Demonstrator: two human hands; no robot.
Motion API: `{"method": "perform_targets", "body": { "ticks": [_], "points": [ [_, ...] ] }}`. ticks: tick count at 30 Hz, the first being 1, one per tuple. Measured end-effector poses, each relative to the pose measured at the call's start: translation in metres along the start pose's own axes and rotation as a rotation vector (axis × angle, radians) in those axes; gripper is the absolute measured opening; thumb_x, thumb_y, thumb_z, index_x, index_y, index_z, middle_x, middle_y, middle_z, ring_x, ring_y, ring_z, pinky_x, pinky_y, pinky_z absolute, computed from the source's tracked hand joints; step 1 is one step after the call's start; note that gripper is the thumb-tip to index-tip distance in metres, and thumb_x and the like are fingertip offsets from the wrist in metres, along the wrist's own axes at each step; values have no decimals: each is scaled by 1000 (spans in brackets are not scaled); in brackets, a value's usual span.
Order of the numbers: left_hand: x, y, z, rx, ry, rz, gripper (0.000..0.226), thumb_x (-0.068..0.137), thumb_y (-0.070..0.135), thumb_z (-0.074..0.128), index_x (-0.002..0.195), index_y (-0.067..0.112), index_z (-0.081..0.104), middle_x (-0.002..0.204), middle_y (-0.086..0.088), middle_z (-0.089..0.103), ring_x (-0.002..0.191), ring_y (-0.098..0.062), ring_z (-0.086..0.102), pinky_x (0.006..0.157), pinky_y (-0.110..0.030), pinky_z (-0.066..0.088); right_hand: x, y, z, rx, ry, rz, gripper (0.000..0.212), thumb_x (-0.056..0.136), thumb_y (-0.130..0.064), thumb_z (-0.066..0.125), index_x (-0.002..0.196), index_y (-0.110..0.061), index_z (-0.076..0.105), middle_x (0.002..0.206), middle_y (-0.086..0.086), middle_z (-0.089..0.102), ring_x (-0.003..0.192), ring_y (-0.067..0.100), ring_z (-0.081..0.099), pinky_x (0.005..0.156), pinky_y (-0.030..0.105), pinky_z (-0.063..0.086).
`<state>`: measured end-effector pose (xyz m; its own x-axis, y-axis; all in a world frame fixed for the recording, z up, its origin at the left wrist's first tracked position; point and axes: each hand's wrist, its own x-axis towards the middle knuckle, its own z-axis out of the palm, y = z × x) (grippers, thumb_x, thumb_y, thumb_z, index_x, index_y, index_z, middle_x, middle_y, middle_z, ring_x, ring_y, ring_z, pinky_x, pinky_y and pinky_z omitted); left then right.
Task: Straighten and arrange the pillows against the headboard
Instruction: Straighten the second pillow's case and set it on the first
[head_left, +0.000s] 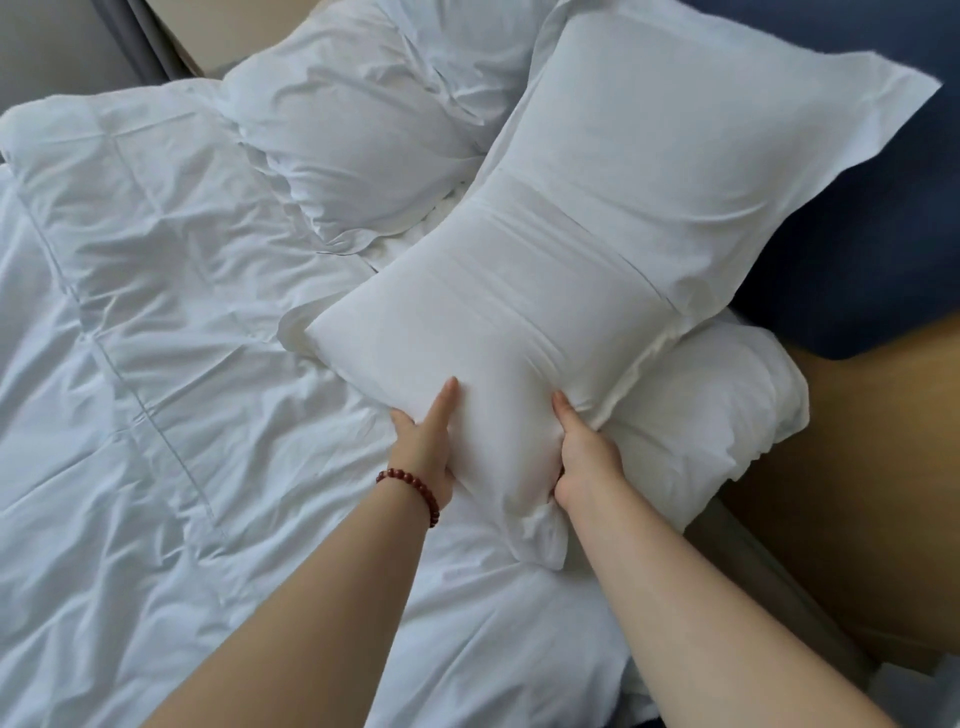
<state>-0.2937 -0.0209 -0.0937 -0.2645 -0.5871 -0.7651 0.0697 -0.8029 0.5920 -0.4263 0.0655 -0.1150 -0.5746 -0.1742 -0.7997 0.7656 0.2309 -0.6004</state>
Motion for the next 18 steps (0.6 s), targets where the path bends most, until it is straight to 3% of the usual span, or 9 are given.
{"method": "perform_targets", "body": {
  "ticks": [2,4,6,8,10,12,14,18],
  "points": [
    [0,-2,-2,-2,-46,-29,91,73,41,82,144,42,24,130,10,56,112,-22,60,95,-56,50,-4,5,2,1,32,-41,82,42,-61,87,106,-12,68,100,5,74,86,26,72,85,46,59],
    [1,-4,-4,11,11,-11,102,64,42,88,144,43,24,128,11,55,112,-22,60,95,-55,50,-5,9,4,-12,42,-50,96,34,-66,82,111,-12,66,104,5,73,89,27,71,87,46,58],
    [2,-3,0,26,109,13,116,50,48,92,145,39,26,132,12,53,115,-20,57,99,-48,48,-8,7,3,-10,47,-65,95,37,-64,84,114,-11,64,106,6,72,89,27,70,87,45,58],
    [-4,-3,-3,87,247,9,114,53,51,89,147,27,29,131,11,48,118,-19,52,102,-41,44,-11,3,-1,-25,62,-80,90,46,-60,87,117,-10,62,108,6,71,91,28,69,88,44,57],
    [-8,-5,-15,78,338,-90,98,57,55,85,139,16,47,126,3,57,113,-22,58,91,-38,51,-8,4,-8,-34,77,-77,78,58,-54,87,118,-10,62,108,6,70,93,28,68,89,43,57],
    [-4,-7,-33,-139,219,-196,64,70,42,83,122,11,63,110,-4,70,95,-22,68,72,-34,55,-6,10,-14,-8,53,-14,70,57,-54,88,110,-12,68,103,6,73,90,28,70,88,43,57],
    [-5,-7,-43,-299,117,-255,35,83,23,75,113,6,65,93,-7,74,86,-22,71,68,-36,58,-5,16,-22,52,16,59,59,59,-48,89,104,-13,71,101,7,75,89,28,72,88,43,57],
    [-5,-10,-54,-257,183,-122,6,90,10,67,93,10,62,85,-4,67,78,-18,66,66,-31,55,-10,18,-45,35,81,7,26,78,-23,82,98,-13,69,102,10,73,91,28,71,88,43,57]
  ]
}}
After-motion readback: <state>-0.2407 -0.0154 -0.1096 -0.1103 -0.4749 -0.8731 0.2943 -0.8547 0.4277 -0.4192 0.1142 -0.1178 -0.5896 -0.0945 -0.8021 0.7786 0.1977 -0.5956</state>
